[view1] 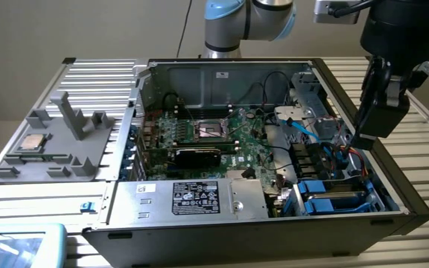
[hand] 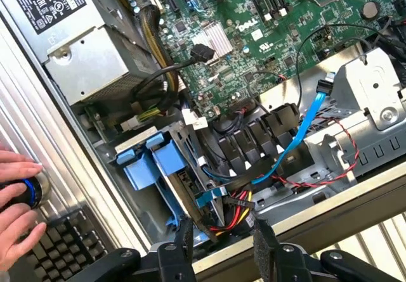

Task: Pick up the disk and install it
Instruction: 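Insert the first disk wire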

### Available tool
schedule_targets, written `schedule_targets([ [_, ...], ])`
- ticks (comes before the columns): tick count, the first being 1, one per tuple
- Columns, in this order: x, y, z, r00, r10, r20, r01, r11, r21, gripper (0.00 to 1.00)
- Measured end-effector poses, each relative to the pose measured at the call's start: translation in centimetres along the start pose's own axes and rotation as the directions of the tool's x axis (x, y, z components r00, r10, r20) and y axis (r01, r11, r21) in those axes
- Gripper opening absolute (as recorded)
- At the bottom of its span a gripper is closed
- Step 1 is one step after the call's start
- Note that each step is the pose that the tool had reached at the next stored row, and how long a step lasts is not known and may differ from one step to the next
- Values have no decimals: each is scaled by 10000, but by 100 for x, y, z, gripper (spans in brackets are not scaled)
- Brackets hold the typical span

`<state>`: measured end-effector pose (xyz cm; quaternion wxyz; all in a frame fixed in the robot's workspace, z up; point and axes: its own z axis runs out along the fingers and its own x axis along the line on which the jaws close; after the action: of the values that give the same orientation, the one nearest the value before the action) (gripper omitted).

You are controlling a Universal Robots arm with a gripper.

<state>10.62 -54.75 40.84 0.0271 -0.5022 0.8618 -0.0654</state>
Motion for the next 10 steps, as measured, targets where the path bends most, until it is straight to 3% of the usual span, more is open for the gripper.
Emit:
schedule_targets([
  [10,0,-1,0,10000,2,16,-2,10000,-9,51],
])
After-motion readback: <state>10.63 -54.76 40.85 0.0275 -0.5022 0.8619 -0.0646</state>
